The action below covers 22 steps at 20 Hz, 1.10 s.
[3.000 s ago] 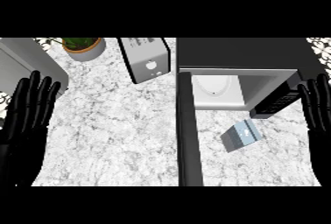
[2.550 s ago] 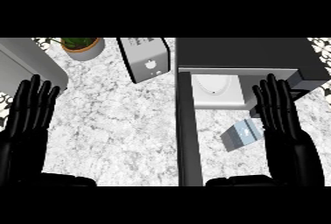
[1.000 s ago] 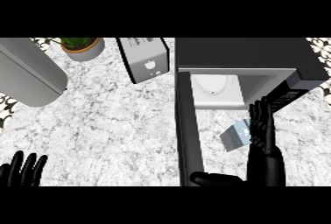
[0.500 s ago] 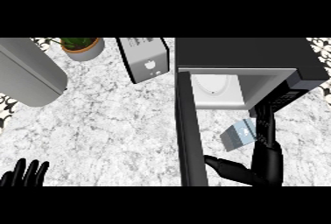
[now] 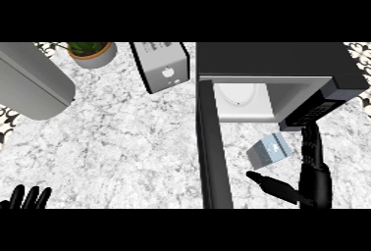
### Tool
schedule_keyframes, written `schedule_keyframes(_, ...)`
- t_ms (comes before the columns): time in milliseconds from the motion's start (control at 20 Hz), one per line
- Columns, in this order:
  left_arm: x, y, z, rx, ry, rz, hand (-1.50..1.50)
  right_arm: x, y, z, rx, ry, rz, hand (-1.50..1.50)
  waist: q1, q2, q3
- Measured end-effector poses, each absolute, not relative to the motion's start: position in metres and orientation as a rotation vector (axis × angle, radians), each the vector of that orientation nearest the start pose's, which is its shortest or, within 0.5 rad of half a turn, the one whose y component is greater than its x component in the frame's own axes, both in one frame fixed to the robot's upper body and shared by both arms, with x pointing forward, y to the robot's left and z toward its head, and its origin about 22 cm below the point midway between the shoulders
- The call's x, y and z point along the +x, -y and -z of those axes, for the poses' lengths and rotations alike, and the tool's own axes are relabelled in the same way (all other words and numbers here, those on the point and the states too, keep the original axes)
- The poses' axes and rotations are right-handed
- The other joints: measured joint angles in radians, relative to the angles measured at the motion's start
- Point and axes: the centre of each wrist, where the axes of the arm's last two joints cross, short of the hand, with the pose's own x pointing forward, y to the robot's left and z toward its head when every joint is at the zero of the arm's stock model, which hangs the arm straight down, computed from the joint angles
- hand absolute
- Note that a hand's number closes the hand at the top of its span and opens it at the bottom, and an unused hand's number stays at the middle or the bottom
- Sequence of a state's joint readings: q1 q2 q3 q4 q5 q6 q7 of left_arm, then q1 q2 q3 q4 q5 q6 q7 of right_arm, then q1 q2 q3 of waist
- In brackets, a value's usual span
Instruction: Pick up the milk, place it into the microwave and close the microwave
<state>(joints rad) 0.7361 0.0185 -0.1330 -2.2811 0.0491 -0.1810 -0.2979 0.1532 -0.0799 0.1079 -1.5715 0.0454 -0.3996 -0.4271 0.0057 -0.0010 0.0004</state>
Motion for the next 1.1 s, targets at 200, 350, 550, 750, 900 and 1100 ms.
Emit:
schedule_keyframes(200, 0.084, -0.246, -0.072, -0.015, 1.919, -0.002, -1.50, 0.205, 0.246, 0.044, -0.415, 1.828, 0.063, -1.50, 0.000, 0.000, 0.000)
schedule_keyframes(350, 0.082, -0.246, -0.063, -0.013, 1.920, -0.002, -1.50, 0.215, 0.252, 0.058, -0.404, 1.810, 0.052, -1.50, 0.002, 0.000, 0.000)
schedule_keyframes(550, 0.076, -0.253, -0.066, -0.014, 1.920, -0.014, -1.50, 0.214, 0.263, 0.074, -0.412, 1.784, 0.035, -1.50, 0.002, 0.000, 0.000)
schedule_keyframes(750, 0.072, -0.254, -0.071, -0.011, 1.922, -0.010, -1.50, 0.216, 0.271, 0.088, -0.432, 1.766, 0.025, -1.50, 0.003, 0.000, 0.000)
schedule_keyframes(900, 0.070, -0.254, -0.070, -0.007, 1.916, -0.010, -1.50, 0.217, 0.278, 0.098, -0.429, 1.748, 0.036, -1.50, 0.003, 0.000, 0.000)
schedule_keyframes(1100, 0.074, -0.255, -0.069, -0.011, 1.917, -0.013, -1.50, 0.222, 0.285, 0.111, -0.388, 1.729, 0.022, -1.50, 0.003, 0.001, 0.000)
